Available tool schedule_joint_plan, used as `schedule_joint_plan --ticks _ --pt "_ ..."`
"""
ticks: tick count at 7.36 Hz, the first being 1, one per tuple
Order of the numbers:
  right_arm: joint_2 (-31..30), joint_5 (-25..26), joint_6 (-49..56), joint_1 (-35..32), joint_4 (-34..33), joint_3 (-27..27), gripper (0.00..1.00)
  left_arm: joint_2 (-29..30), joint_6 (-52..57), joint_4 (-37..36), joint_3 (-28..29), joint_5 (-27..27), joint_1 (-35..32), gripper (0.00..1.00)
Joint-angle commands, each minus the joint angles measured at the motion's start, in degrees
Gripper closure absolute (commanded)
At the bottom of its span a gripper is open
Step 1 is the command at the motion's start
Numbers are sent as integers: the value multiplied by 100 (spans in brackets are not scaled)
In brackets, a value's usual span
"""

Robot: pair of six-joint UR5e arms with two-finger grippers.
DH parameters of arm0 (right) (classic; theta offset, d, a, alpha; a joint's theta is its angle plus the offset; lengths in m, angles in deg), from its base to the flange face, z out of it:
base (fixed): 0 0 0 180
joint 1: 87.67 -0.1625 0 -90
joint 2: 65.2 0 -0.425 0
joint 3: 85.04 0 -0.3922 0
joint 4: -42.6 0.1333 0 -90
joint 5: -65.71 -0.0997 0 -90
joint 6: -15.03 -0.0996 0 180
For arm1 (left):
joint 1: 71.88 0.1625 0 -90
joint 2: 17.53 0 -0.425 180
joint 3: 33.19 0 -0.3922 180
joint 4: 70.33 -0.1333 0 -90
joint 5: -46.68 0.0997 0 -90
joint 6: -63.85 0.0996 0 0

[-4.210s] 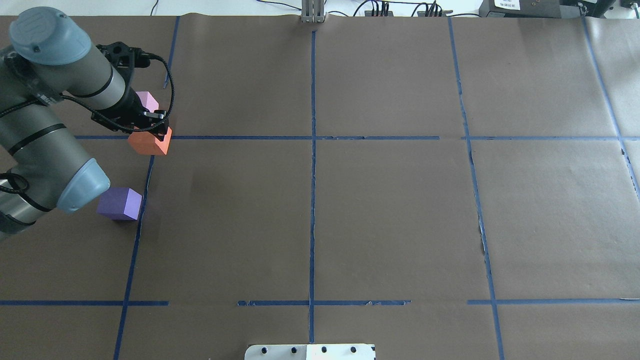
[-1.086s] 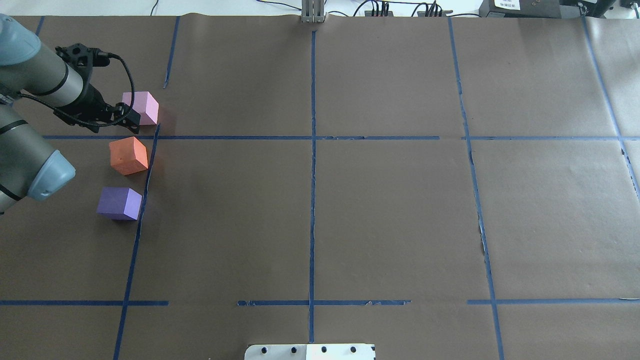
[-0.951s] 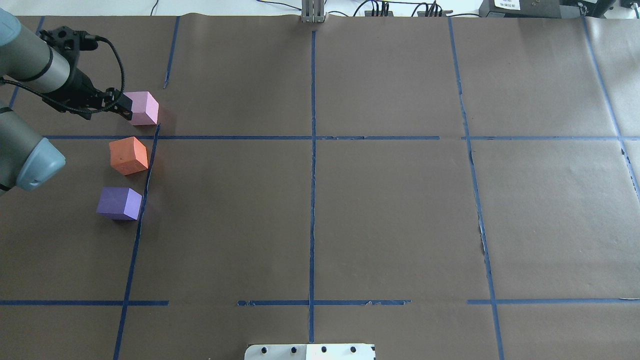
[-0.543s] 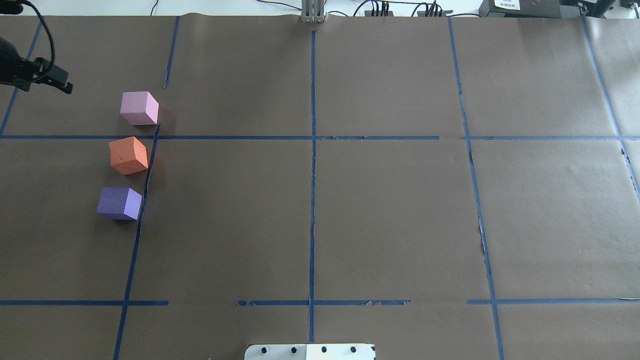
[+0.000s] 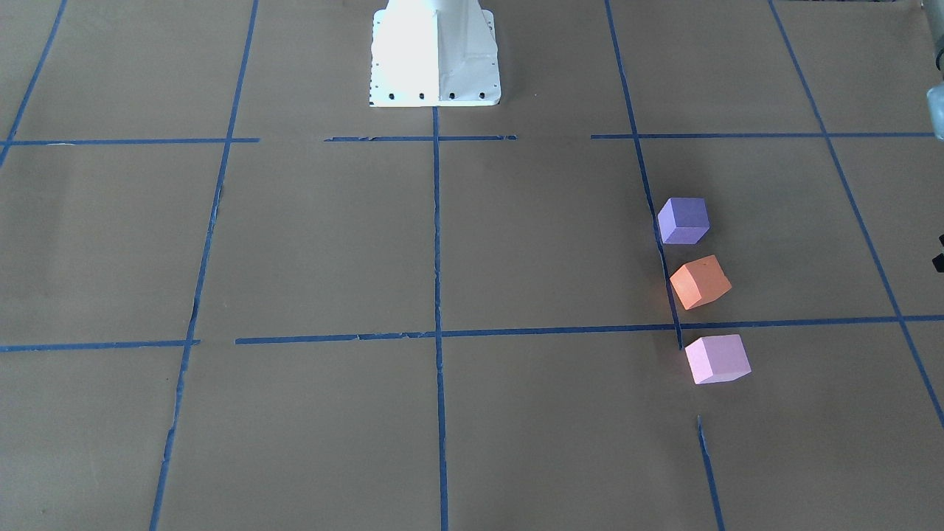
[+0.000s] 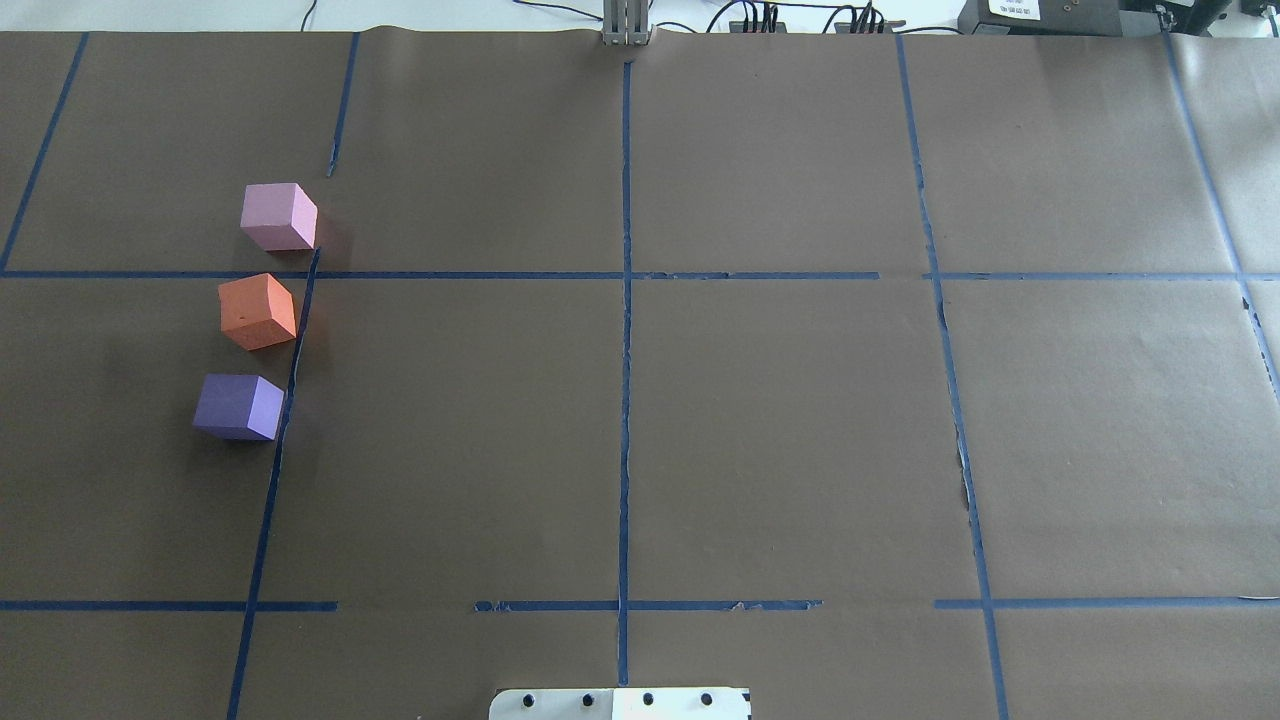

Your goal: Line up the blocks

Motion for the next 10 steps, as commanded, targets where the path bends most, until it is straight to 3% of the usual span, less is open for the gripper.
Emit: schedule_joint_plan --ticks 1,5,10 --pt "0 0 0 0 0 0 0 -269 91 -42 85 -24 -145 0" --pt "-9 0 0 0 0 0 0 -323 968 -849 -12 -24 -522 0" --pt "0 0 0 0 0 0 0 -419 1234 -982 -153 -24 -664 0"
